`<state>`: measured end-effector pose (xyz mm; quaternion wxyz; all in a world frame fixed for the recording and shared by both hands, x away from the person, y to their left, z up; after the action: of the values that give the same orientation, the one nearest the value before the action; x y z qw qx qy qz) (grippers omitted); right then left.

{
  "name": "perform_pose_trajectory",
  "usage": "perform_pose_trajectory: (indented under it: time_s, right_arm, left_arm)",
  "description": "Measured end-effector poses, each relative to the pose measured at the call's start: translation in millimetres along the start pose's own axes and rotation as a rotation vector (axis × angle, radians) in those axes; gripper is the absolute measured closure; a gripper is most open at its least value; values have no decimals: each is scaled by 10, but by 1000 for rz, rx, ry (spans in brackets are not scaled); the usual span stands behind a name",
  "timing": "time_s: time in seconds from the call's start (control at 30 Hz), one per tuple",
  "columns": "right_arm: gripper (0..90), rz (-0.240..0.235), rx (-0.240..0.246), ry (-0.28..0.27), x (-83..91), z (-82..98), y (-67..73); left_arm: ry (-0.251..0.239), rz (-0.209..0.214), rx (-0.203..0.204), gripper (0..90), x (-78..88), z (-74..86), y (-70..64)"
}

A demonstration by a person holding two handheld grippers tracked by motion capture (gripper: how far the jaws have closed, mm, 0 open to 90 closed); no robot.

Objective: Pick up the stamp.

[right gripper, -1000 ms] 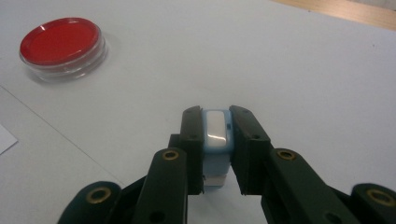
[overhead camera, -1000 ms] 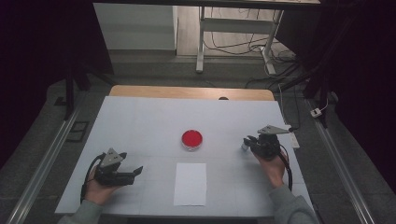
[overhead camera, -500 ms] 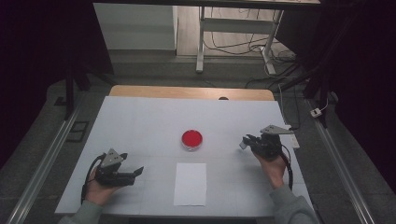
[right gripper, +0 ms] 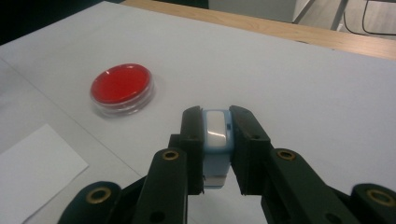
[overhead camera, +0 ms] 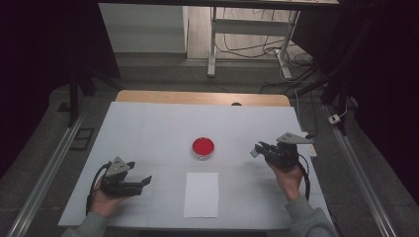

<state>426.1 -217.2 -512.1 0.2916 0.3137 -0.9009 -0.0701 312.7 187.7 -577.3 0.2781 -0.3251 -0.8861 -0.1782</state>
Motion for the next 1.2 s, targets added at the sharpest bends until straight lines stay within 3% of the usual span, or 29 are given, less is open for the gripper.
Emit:
perform_pose_trajectory:
  time_s: [0.17,0.63,1.2]
  right_arm:
    - [750,-68,-13,-14,25,-19,166]
    - [749,-158,14,-20,67,19,464]
    - [750,-195,47,-2,39,82,668]
  left_arm:
    - [-11,-1,2,159,27,-8,-1]
    - [-13,5,-10,159,17,-25,-28]
    - [-8,10,-24,159,-16,-46,-59]
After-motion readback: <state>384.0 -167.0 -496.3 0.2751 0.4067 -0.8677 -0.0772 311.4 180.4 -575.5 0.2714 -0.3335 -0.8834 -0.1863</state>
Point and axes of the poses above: each handheld gripper's, and its own axes: x roughly backward along the jaws, z roughly out of its underside, y roughly to its left, the point moved 9 cm from there along -x, roughly forward along the jaws, and after that the axes turned 15 degrees about -x, right-handed, at the moved point
